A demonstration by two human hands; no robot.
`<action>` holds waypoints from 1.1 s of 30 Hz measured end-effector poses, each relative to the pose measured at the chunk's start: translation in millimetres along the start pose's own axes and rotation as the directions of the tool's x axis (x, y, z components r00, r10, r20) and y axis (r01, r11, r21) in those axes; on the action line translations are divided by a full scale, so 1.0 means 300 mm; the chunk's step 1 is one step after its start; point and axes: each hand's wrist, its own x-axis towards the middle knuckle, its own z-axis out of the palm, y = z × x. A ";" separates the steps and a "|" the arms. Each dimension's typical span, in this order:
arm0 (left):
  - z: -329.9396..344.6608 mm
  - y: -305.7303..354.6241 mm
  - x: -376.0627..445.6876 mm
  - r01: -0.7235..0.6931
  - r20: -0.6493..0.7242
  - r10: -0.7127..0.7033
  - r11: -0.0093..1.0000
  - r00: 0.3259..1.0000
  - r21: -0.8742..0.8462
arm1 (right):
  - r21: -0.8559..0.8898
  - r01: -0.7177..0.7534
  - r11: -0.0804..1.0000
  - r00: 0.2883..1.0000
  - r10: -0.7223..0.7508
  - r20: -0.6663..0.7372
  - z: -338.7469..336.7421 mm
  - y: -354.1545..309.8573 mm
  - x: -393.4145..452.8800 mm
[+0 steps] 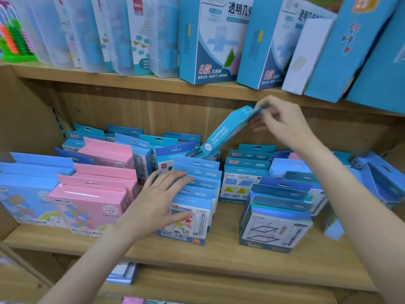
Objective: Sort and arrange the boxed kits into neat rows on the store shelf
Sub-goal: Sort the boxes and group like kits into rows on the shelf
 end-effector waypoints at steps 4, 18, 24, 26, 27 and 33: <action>0.004 -0.003 -0.003 -0.016 -0.015 0.015 1.000 1.000 -0.020 | 0.279 -0.142 0.950 0.987 0.157 -0.031 -0.061 -0.015 -0.064; 0.005 -0.007 -0.003 0.003 0.047 -0.004 0.999 0.999 0.034 | 0.158 -0.180 0.971 0.933 0.118 0.340 -0.229 -0.084 -0.307; 0.003 0.020 -0.001 -0.028 -0.003 0.029 0.996 1.000 0.090 | -0.064 -0.224 0.972 0.862 0.229 0.452 -0.251 -0.009 -0.429; 0.003 0.055 0.005 -0.070 -0.036 0.073 0.995 0.997 0.072 | -0.161 -0.188 0.969 0.851 0.243 0.466 -0.227 0.019 -0.474; 0.004 0.078 0.012 -0.097 -0.052 0.100 0.993 0.994 0.061 | -0.209 -0.153 0.966 0.847 0.237 0.476 -0.208 0.034 -0.497; 0.036 0.238 0.068 -0.212 -0.072 0.209 0.976 0.975 -0.041 | -0.338 -0.125 0.933 0.870 0.267 0.414 -0.221 0.128 -0.607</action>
